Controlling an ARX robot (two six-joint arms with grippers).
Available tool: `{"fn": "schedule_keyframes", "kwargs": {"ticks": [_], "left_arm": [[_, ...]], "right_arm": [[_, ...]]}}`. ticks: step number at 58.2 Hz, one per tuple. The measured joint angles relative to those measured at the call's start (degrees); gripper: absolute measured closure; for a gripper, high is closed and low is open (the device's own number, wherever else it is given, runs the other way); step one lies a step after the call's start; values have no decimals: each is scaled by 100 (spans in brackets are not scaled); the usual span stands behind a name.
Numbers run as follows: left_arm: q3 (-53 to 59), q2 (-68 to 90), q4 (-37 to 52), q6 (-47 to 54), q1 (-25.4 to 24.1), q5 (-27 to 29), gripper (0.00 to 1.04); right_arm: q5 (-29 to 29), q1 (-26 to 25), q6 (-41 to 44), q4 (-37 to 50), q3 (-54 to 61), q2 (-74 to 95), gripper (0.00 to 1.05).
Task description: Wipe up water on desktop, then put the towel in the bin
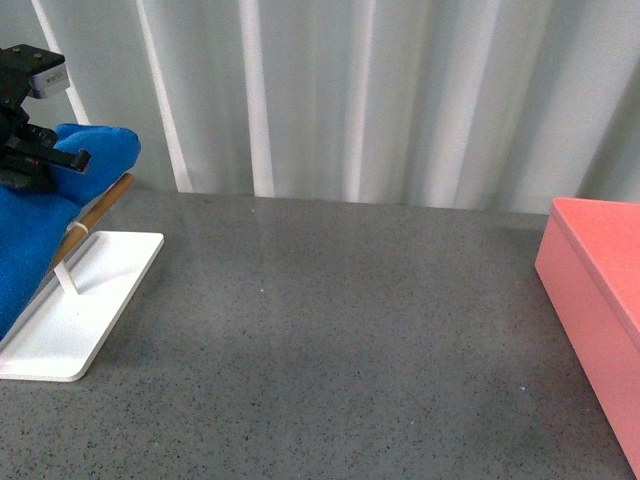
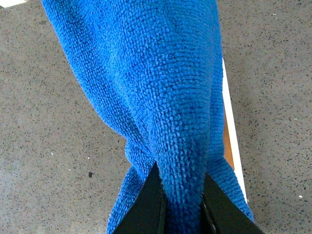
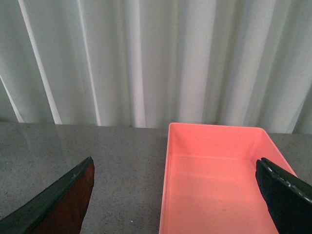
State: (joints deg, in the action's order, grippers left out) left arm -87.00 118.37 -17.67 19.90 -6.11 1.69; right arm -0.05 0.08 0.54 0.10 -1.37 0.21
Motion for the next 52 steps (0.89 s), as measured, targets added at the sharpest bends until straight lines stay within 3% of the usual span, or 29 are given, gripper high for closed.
{"fn": "schedule_keyframes", "kwargs": {"ticks": [15, 25, 39, 52], "left_arm": [[-269, -507, -264, -120, 42, -413, 99], [-398, -1322, -286, -282, 372, -820, 99], [87, -2437, -170, -1113, 1261, -1797, 99], [1178, -3042, 446, -1749, 2402, -1858, 99]], "right_arm": [[0, 0, 0, 0, 0, 0, 7], [0, 0, 0, 0, 0, 0, 7], [0, 0, 0, 0, 0, 0, 7], [0, 0, 0, 0, 0, 0, 7]]}}
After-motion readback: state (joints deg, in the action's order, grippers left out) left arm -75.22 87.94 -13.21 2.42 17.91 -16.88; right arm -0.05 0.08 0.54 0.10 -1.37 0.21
